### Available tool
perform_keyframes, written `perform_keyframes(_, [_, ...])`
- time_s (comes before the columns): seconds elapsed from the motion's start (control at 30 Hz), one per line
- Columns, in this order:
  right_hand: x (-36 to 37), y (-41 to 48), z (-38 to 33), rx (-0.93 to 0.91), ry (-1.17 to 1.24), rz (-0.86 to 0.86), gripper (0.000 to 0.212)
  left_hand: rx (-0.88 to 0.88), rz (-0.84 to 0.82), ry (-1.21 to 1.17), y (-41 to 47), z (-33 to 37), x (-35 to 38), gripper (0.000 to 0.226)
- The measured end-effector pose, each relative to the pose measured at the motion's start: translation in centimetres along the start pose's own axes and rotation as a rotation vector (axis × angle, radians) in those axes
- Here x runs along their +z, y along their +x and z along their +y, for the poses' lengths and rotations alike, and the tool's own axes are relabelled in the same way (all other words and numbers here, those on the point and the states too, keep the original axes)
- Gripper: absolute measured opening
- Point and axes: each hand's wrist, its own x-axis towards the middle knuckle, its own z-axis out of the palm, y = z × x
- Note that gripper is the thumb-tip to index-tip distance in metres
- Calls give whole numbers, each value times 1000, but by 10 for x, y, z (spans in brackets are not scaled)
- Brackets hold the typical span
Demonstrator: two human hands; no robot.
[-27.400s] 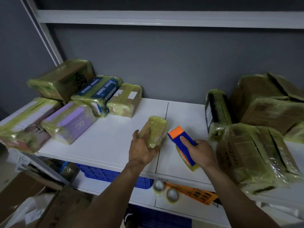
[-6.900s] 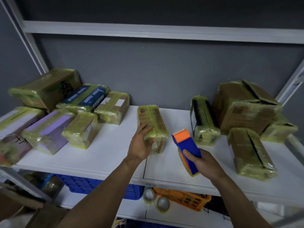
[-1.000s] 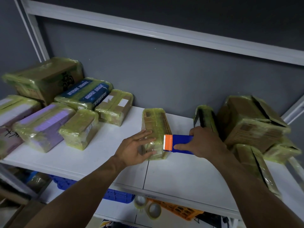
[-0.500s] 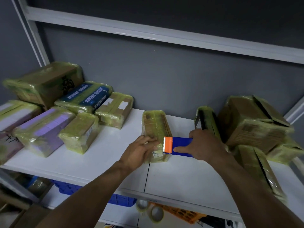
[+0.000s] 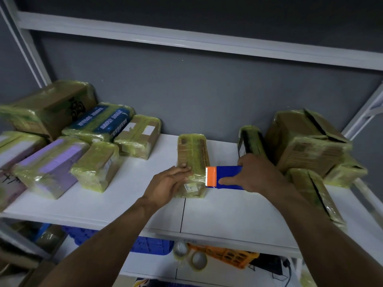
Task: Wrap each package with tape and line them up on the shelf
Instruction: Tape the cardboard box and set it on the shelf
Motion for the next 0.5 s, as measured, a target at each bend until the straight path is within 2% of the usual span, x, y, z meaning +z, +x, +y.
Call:
perform_keyframes(0.27, [6, -6, -4, -5, -20, -41, 82, 4, -36, -80, -12, 7, 0, 33])
perform_keyframes(0.5, [10, -7, -1, 19, 20, -26, 80, -76, -19, 13, -1, 12, 3, 35])
